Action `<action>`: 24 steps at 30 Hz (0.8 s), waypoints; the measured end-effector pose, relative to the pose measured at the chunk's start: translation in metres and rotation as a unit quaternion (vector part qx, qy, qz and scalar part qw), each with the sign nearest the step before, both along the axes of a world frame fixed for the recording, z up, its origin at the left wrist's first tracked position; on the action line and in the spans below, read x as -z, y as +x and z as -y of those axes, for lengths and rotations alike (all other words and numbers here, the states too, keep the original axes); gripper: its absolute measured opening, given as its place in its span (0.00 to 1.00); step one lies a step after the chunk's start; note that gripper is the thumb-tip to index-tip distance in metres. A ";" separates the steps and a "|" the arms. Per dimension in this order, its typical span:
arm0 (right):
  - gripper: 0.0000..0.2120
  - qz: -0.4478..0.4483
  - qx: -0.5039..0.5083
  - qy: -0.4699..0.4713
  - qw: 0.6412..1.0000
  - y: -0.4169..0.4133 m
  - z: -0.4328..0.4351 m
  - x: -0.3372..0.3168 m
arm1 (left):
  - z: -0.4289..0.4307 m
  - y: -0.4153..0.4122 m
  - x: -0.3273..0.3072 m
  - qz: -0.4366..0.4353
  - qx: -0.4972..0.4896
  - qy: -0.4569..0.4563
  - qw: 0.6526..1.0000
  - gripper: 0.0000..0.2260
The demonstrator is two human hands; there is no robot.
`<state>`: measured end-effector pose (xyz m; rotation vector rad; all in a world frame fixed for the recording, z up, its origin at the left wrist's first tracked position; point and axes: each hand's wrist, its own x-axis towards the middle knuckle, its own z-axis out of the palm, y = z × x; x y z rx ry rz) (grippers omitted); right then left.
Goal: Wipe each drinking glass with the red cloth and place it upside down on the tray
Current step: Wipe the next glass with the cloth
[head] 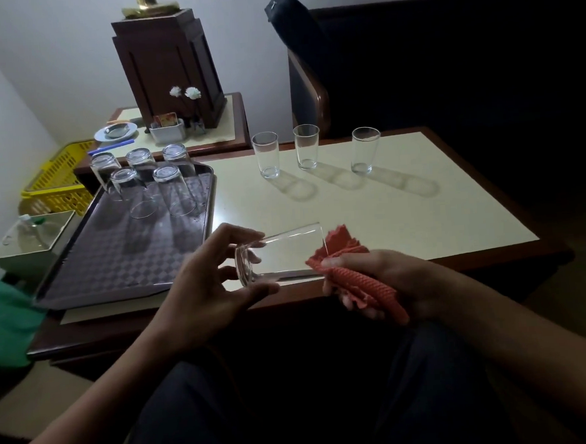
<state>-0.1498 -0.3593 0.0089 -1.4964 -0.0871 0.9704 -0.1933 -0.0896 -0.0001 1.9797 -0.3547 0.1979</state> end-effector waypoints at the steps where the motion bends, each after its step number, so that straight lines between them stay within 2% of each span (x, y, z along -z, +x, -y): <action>1: 0.14 0.046 0.040 -0.028 0.998 0.001 0.001 0.000 | 0.001 0.001 0.002 -0.013 -0.015 -0.002 1.000 0.27; 3: 0.10 0.102 0.099 -0.058 0.988 0.004 0.006 -0.001 | 0.000 0.003 0.005 -0.040 -0.047 -0.010 0.998 0.29; 5: 0.06 0.098 0.143 -0.056 0.983 0.008 0.009 -0.002 | -0.004 0.006 0.008 -0.063 -0.074 -0.016 0.995 0.28; 7: 0.11 0.088 0.169 -0.054 0.980 0.014 0.009 -0.002 | -0.011 0.011 0.011 -0.076 -0.109 -0.018 0.991 0.26; 10: 0.09 0.096 0.193 -0.048 0.975 0.026 0.002 0.000 | -0.027 0.021 0.010 -0.077 -0.162 -0.022 0.983 0.26; 12: 0.10 0.144 0.193 -0.054 0.969 0.037 -0.005 0.005 | -0.038 0.027 0.009 -0.075 -0.190 -0.034 0.978 0.28; 16: 0.11 0.294 0.185 -0.110 0.931 0.055 -0.022 0.016 | -0.068 0.041 0.011 -0.063 -0.250 -0.058 0.964 0.29; 20: 0.14 0.355 0.185 -0.110 0.910 0.069 -0.049 0.025 | -0.109 0.062 0.020 -0.030 -0.307 -0.020 0.951 0.29; 24: 0.13 0.390 0.153 -0.125 0.899 0.081 -0.077 0.030 | -0.162 0.091 0.036 -0.030 -0.389 0.005 0.921 0.31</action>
